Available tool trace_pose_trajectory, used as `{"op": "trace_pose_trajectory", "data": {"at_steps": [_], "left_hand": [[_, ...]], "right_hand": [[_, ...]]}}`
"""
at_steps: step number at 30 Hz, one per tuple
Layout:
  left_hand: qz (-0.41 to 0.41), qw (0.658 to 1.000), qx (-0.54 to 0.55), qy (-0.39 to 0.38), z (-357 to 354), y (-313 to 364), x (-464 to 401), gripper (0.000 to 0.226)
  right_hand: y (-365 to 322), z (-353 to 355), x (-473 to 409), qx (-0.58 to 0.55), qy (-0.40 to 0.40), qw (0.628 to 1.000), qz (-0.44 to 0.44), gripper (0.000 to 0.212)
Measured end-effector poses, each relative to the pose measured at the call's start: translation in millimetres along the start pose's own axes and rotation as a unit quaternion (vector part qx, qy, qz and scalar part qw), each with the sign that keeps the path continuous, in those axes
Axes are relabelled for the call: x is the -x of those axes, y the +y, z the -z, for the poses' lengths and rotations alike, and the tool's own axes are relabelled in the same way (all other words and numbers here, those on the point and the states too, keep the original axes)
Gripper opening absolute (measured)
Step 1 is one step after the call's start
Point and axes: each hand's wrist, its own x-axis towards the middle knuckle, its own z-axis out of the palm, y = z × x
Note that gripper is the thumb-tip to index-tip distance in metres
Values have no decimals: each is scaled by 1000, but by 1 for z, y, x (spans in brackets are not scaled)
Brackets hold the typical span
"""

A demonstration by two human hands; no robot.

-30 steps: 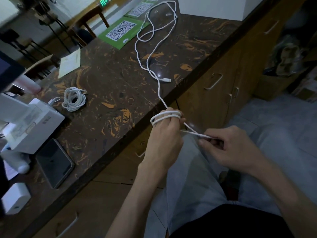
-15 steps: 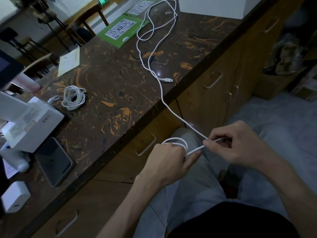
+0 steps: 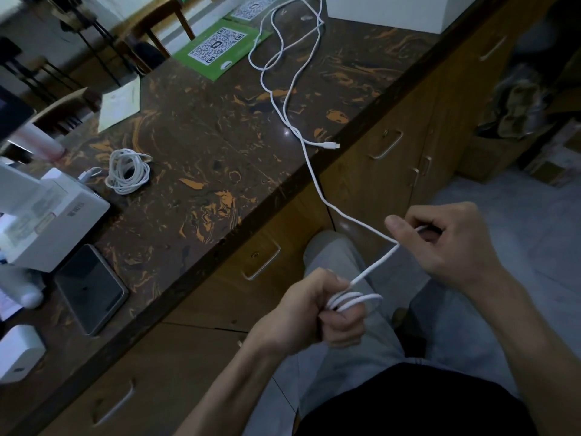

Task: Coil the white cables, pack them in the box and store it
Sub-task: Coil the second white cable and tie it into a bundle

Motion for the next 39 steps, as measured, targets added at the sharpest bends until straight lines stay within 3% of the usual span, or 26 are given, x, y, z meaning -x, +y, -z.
{"op": "trace_pose_trajectory", "data": {"at_steps": [4, 9, 13, 16, 20, 22, 26, 29, 31, 35, 39], "left_hand": [[-98, 990, 95, -40, -14, 0, -10, 39], [-267, 936, 213, 88, -23, 15, -16, 38], [-350, 891, 210, 200, -21, 33, -17, 38], [-396, 869, 163, 248, -24, 42, -13, 35], [-439, 848, 102, 279, -26, 50, -4, 31], [-448, 841, 75, 295, -27, 52, -4, 32], [-481, 818, 18, 314, -27, 55, -5, 27], [-500, 798, -23, 335, -26, 62, -4, 27], [-502, 783, -58, 362, -27, 63, -7, 31], [-487, 755, -217, 380, -27, 60, -10, 30], [-411, 728, -362, 412, -23, 58, -6, 23]], "right_hand": [[-2, -23, 6, -64, -15, 998, -24, 57], [-8, -49, 11, -114, -6, 993, -22, 59], [-20, -60, 12, -188, -9, 982, -28, 49], [-24, -61, 11, -273, -50, 955, -104, 41], [-18, -49, 4, -390, -87, 891, -217, 40], [-14, -48, 2, -343, -82, 919, -174, 43], [-3, -42, 3, -130, -19, 991, -26, 44], [4, -33, 2, -17, 13, 1000, 1, 40], [8, -33, 3, -2, 28, 999, -20, 41], [8, -39, 6, -94, 27, 990, -98, 40], [9, -38, 8, -294, 10, 935, -198, 44]]}}
